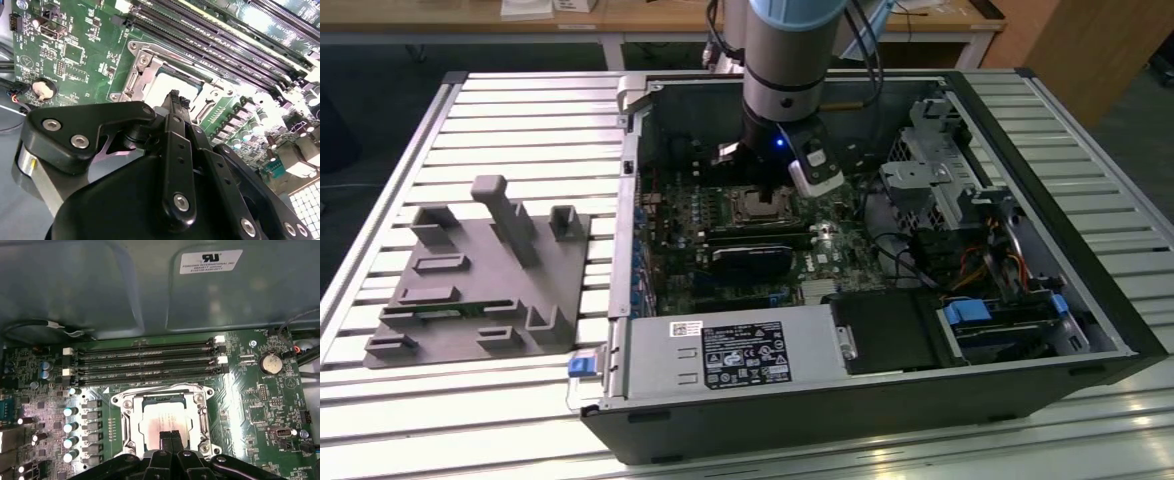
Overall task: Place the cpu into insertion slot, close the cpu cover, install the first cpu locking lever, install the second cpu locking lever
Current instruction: 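Install the second cpu locking lever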
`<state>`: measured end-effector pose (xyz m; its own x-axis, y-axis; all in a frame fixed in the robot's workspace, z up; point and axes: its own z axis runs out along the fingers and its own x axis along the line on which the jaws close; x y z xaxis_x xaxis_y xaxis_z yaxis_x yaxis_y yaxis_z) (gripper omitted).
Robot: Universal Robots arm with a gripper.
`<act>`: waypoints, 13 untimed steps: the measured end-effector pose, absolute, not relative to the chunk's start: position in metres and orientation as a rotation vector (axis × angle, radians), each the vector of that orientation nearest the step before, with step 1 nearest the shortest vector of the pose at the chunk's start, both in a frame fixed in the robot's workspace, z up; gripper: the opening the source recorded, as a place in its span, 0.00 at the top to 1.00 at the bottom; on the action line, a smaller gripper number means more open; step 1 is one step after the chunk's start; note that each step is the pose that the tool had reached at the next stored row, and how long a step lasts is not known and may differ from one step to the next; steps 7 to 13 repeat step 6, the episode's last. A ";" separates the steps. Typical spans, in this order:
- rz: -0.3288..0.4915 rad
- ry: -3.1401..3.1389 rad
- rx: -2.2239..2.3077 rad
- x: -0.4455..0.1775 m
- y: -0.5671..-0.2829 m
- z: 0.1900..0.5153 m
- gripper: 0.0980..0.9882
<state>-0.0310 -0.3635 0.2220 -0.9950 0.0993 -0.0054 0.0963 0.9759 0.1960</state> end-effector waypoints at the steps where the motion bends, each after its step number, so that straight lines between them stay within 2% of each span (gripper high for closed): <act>1: 0.307 3.108 0.154 -0.031 -0.363 0.222 0.99; 13: 0.306 3.108 0.154 -0.031 -0.363 0.222 0.99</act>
